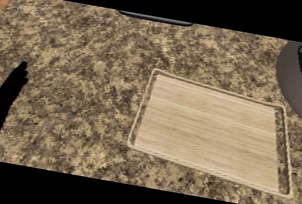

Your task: Pick the sweet potato from the tray and place it in the pot

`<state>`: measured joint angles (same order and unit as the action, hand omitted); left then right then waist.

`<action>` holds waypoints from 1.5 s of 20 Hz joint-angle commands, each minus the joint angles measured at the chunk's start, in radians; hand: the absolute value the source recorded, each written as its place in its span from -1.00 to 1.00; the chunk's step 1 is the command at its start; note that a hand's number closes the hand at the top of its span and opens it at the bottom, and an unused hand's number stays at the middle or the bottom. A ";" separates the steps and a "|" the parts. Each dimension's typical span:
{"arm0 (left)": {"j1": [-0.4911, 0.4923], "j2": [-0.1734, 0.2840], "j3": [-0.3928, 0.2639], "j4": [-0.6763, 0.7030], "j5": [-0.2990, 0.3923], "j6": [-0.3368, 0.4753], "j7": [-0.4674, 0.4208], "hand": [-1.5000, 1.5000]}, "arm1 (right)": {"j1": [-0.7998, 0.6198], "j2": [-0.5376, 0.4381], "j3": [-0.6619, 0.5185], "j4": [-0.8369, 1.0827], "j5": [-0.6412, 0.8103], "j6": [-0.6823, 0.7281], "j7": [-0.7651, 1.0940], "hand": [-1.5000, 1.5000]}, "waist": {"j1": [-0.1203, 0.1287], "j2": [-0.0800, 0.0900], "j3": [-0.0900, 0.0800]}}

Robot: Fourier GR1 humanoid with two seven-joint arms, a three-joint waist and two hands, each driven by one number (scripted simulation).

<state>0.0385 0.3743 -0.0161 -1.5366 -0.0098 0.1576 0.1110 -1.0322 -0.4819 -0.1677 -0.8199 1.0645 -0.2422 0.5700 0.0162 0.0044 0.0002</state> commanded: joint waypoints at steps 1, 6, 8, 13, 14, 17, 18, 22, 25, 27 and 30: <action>-0.024 -0.022 -0.011 -0.008 -0.010 -0.003 0.014 0.00 | -0.004 -0.069 -0.076 0.159 -0.047 -0.097 -0.159 1.00 | 0.009 0.006 0.001; -0.015 -0.013 0.008 0.006 -0.004 -0.028 -0.012 0.00 | -0.060 -0.162 -0.128 0.353 -0.055 -0.139 -0.276 1.00 | 0.027 0.013 0.001; -0.060 -0.012 0.001 0.026 -0.033 -0.015 0.010 0.00 | -0.069 -0.184 -0.148 0.406 -0.063 -0.160 -0.307 1.00 | 0.027 0.017 0.002; -0.051 0.008 0.022 0.004 -0.001 -0.057 0.003 0.00 | -0.080 -0.248 -0.177 0.518 -0.076 -0.152 -0.404 1.00 | 0.045 0.023 0.003; -0.037 0.001 0.020 -0.006 0.007 -0.057 0.002 0.00 | -0.074 -0.290 -0.175 0.534 -0.069 -0.129 -0.427 1.00 | 0.053 0.027 0.003; -0.088 -0.022 -0.007 0.010 -0.017 -0.044 0.008 0.00 | -0.052 -0.260 -0.162 0.571 -0.044 -0.192 -0.434 1.00 | 0.065 0.040 0.005; -0.063 0.009 0.018 -0.007 0.009 -0.074 0.006 0.00 | -0.063 -0.320 -0.155 0.586 -0.032 -0.143 -0.446 1.00 | 0.073 0.036 0.005; -0.096 0.023 0.028 -0.005 0.014 -0.086 0.023 0.00 | -0.057 -0.274 -0.221 0.630 -0.097 -0.172 -0.451 1.00 | 0.081 0.040 0.007; -0.123 -0.002 0.022 0.033 0.005 -0.071 -0.002 0.00 | -0.085 -0.261 -0.261 0.647 -0.136 -0.155 -0.439 -1.00 | 0.089 0.049 0.007; -0.109 -0.005 0.014 0.027 0.000 -0.071 0.006 0.00 | -0.065 -0.286 -0.308 0.654 -0.188 -0.118 -0.516 -1.00 | 0.079 0.046 0.009; -0.097 -0.001 0.019 0.011 0.007 -0.077 0.017 0.00 | -0.046 -0.281 -0.336 0.654 -0.215 -0.136 -0.567 -1.00 | 0.087 0.045 0.009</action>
<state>-0.0604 0.3748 0.0008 -1.5219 -0.0073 0.0850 0.1246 -1.0930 -0.7592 -0.4590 -0.1769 0.8945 -0.3812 0.0604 0.0985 0.0476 0.0082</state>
